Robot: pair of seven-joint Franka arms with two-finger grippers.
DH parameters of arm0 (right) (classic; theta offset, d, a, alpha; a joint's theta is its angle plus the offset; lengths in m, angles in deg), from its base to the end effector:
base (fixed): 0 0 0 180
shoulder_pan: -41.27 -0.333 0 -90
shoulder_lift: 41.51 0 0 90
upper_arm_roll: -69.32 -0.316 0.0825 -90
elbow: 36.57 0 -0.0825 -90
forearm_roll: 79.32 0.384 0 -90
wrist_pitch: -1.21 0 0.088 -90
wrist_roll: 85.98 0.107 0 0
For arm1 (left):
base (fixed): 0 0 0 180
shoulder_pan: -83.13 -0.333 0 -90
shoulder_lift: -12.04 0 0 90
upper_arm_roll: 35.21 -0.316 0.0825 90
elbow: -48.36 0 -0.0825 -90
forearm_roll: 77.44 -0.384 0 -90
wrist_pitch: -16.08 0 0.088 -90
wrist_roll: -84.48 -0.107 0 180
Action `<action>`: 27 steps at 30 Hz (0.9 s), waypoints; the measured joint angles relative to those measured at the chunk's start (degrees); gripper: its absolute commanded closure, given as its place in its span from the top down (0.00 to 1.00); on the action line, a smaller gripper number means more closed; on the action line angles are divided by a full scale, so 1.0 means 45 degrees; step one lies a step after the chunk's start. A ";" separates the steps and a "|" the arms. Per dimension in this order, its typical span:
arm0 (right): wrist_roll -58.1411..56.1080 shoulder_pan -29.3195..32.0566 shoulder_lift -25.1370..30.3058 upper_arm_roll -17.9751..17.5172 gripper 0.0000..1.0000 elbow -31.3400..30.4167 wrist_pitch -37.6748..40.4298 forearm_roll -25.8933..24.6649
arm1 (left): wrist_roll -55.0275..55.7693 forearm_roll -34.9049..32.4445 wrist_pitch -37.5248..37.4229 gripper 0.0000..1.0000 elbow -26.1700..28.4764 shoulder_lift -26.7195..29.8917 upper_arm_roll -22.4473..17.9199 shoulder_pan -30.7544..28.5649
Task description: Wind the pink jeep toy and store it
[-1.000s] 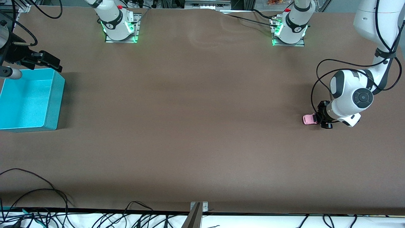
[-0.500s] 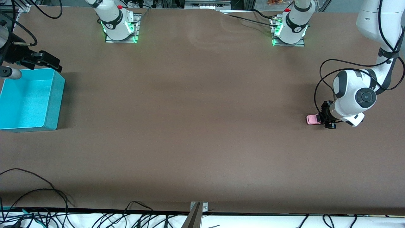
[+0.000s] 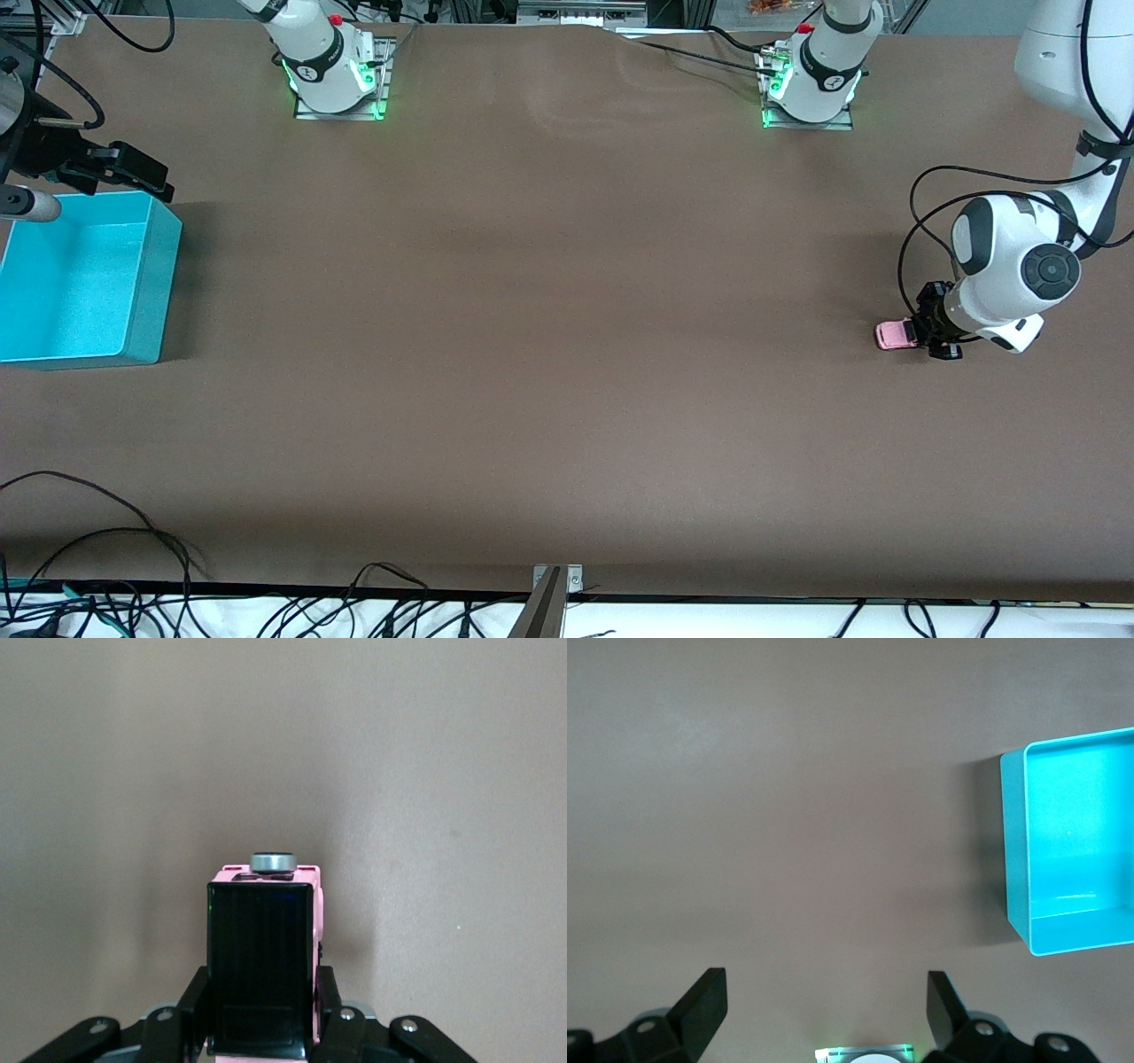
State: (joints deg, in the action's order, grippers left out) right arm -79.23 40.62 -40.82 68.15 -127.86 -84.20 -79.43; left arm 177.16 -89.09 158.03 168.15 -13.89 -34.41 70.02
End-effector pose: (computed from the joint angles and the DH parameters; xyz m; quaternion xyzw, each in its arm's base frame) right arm 0.5412 0.0170 0.6139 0.9980 -0.0430 -0.0451 0.0045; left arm 0.5644 0.1225 0.1977 -0.6700 -0.7394 -0.0118 0.0644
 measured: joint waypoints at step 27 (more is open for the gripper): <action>-0.0016 -0.0028 0.0000 -0.0244 1.00 0.0000 0.0001 0.0001 | -0.0374 -0.1852 0.0094 0.16 -0.0351 -0.0290 0.0010 -0.0920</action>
State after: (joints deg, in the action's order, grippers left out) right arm -79.30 40.49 -40.82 67.05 -127.86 -84.20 -79.42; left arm 175.48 -97.42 158.46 166.58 -15.19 -34.36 65.88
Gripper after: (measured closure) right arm 0.000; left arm 0.498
